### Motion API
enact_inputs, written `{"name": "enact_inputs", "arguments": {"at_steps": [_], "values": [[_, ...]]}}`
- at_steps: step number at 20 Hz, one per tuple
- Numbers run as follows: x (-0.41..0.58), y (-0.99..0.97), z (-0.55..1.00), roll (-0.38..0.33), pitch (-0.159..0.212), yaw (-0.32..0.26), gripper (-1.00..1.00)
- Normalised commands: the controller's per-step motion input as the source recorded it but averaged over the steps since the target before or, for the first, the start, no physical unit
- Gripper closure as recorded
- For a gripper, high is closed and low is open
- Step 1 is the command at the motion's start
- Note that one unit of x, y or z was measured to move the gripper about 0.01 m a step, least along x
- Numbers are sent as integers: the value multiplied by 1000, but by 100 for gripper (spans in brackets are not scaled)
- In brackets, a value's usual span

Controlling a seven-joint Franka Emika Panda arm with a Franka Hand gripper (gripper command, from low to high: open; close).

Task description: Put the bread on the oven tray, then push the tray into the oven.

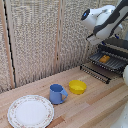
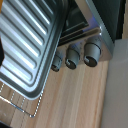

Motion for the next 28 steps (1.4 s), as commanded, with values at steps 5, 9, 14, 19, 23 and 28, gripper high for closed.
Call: {"name": "enact_inputs", "arguments": {"at_steps": [5,9,14,19,23,28], "values": [[-7,0,-318,-144,174,332,-100],[-49,15,-256,-139,208,317,-100],[-93,71,-166,-125,255,296,-100],[-91,38,-195,-134,253,291,-100],[-64,0,-250,-150,225,298,-100],[79,47,-107,-145,145,278,-100]]}}
